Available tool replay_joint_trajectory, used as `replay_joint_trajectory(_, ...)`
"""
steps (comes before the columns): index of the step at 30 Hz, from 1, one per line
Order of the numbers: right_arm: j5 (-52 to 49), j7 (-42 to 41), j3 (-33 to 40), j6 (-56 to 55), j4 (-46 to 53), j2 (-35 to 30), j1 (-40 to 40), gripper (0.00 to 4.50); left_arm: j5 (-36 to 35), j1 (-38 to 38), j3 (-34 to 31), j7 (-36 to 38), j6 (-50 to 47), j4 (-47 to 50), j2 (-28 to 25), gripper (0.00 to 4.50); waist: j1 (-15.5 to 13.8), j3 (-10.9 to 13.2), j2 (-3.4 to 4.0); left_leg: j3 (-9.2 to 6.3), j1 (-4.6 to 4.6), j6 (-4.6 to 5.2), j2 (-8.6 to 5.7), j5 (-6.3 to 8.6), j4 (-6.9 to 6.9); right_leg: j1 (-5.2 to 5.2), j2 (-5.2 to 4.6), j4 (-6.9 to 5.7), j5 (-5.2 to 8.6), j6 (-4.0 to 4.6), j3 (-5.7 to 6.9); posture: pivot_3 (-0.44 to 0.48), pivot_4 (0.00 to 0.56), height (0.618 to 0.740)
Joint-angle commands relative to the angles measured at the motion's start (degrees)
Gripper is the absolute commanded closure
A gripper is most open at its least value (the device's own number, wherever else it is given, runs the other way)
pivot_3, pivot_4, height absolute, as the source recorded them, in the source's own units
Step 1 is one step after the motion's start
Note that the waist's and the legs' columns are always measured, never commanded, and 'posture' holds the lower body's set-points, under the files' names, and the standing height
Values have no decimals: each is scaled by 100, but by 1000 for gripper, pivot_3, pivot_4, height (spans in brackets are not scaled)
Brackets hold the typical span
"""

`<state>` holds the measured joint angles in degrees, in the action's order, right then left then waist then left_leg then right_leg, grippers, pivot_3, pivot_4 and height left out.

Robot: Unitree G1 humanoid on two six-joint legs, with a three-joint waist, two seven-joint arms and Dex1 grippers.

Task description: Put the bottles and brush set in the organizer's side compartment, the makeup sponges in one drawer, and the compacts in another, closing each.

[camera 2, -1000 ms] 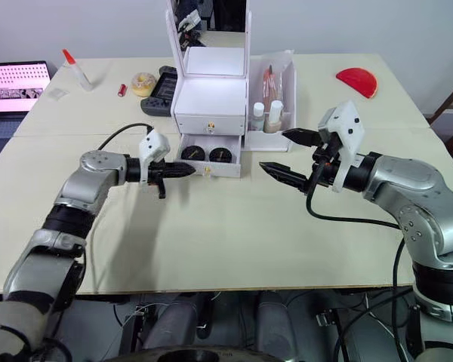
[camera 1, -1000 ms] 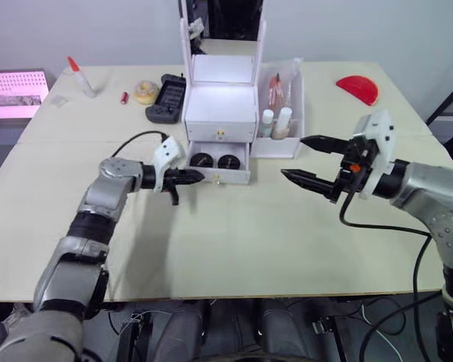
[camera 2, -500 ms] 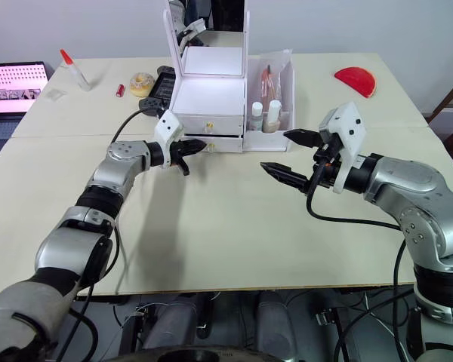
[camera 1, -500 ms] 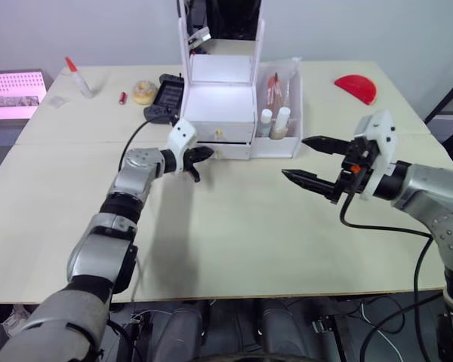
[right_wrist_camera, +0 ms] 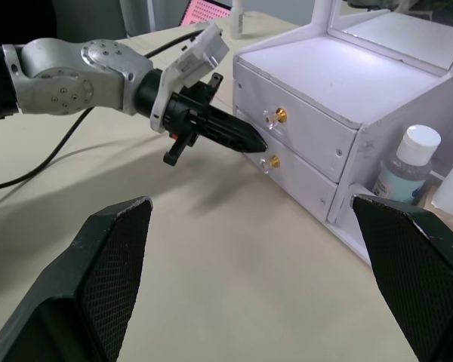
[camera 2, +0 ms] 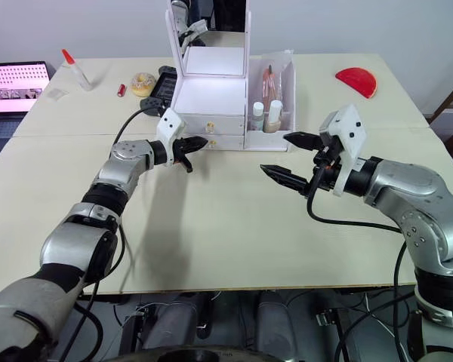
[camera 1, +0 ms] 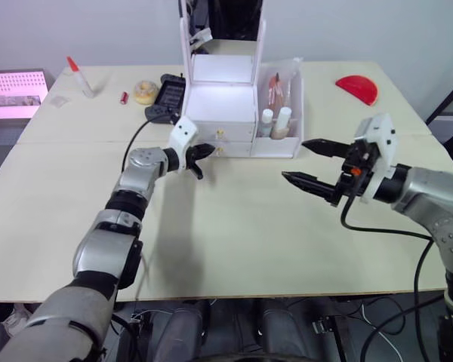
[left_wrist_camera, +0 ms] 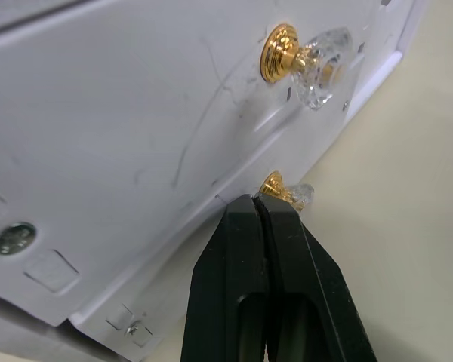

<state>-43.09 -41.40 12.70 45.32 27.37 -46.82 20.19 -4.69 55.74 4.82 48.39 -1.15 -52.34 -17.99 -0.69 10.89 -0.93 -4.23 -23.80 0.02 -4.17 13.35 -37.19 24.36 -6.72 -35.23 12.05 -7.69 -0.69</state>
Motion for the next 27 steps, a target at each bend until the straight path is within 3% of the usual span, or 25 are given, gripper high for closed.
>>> replay_joint_trajectory(1,15,-85,496,-150,88,-224,-175,0,-434,-331,-332,414,-454,1208,-402,4455,13,0,0,0,0,0,0,0,1,0,0,0,0,0,0,0,150,738)
replay_joint_trajectory(4,143,-228,941,-287,-97,-435,-541,0,-1066,-1122,-643,975,-1349,2873,-1002,4455,80,0,1,1,0,1,1,1,11,5,0,0,0,0,-4,0,150,738)
replay_joint_trajectory(7,274,-460,1423,-485,-321,-604,-1032,0,-1759,-2005,-1140,1362,-2208,4341,-1788,3588,136,-1,2,-1,0,0,5,1,16,9,2,-2,1,2,-6,0,150,738)
replay_joint_trajectory(10,533,-778,1972,-833,-679,-729,-1628,0,-2424,-2950,-1911,1651,-2948,5359,-2651,2076,146,-1,4,-1,5,0,6,1,16,7,2,-4,2,4,-8,0,150,738)
replay_joint_trajectory(12,618,-966,2290,-1046,-918,-738,-1930,0,-2714,-3487,-2444,1679,-3264,5656,-3044,913,133,-1,5,1,10,0,6,1,16,4,1,-3,2,5,-9,0,150,738)
replay_joint_trajectory(14,778,-1206,2566,-1362,-1196,-726,-2260,0,-2798,-4102,-2997,1624,-3418,5836,-3338,66,103,-2,8,1,20,-1,6,2,16,-12,-1,3,14,23,-8,0,150,738)
replay_joint_trajectory(19,1018,-1659,3091,-1967,-2080,-682,-2806,0,-2571,-5400,-4125,1391,-3216,5778,-3577,66,89,-3,9,4,34,-2,6,3,19,-34,-7,18,22,31,-8,0,150,738)
replay_joint_trajectory(23,1114,-1890,3153,-2265,-2681,-706,-2918,0,-2513,-5874,-4504,1231,-2958,5707,-3481,66,80,-3,9,6,34,-4,10,4,19,-32,-9,19,27,41,-8,0,150,738)
replay_joint_trajectory(27,1172,-1938,3012,-2420,-2919,-720,-2849,0,-2533,-6017,-4497,1133,-2820,5774,-3462,66,62,-3,11,10,34,-17,11,12,23,-30,-12,23,27,41,-12,0,150,738)
